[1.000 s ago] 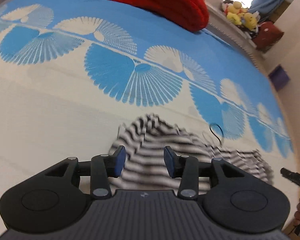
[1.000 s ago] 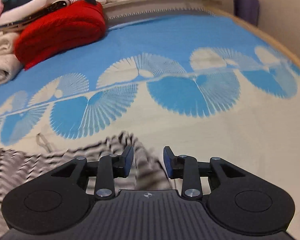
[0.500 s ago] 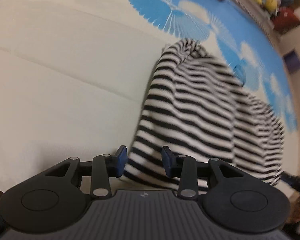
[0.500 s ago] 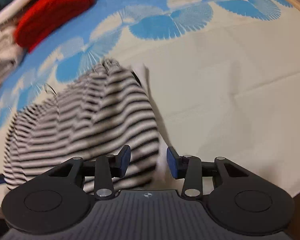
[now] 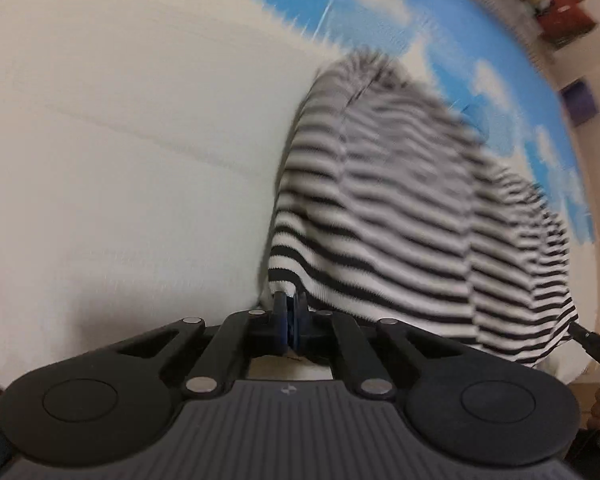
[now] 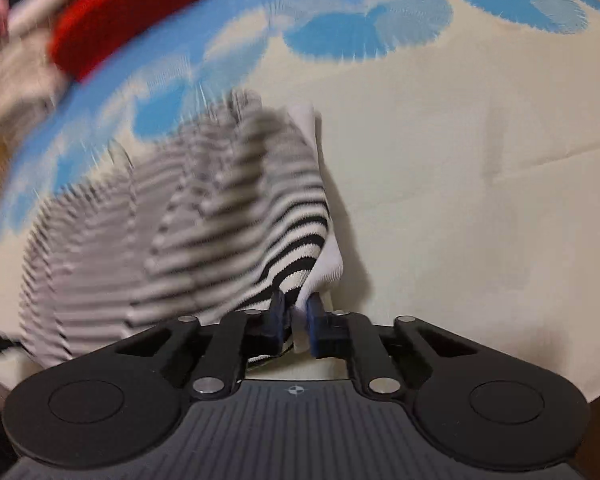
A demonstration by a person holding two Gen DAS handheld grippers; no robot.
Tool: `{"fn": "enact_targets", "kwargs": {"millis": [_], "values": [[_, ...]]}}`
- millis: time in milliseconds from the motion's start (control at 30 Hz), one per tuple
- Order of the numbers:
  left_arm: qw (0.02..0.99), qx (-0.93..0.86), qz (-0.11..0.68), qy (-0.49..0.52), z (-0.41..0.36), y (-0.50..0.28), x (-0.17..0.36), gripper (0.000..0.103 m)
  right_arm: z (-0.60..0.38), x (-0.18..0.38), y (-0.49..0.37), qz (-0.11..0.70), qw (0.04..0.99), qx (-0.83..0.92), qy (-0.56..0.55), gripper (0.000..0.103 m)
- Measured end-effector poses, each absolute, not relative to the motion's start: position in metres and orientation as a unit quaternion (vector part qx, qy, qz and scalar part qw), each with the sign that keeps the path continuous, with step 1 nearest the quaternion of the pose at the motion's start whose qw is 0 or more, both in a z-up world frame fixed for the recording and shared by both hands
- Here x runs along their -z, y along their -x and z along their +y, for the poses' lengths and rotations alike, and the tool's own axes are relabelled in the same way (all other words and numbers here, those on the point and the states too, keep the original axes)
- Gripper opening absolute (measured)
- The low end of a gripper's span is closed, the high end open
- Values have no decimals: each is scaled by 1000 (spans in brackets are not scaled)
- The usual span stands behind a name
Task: Fold small clothes
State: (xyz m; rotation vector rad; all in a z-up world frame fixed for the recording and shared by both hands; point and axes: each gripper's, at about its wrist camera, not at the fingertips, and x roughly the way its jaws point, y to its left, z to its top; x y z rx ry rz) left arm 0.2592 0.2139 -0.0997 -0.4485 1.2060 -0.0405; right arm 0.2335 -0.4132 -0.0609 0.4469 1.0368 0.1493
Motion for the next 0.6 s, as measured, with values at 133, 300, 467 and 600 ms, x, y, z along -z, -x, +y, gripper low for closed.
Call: {"fn": "enact_targets", "kwargs": {"millis": [133,300,467,600], "values": [[818,-22,534,212,232,-247,86,1,-428,61,-227,490,842,-45,-219,6],[762,-42,629,149,218,-250,123,2,-408,90,-233,570,810,-28,-134,6],[770,-69,614,159,220,-259,114,9,-405,93,-238,578,807,-9,-117,7],[819,-40,542,187,219,-264,84,12,-402,72,-242,511,854,30,-92,22]]}}
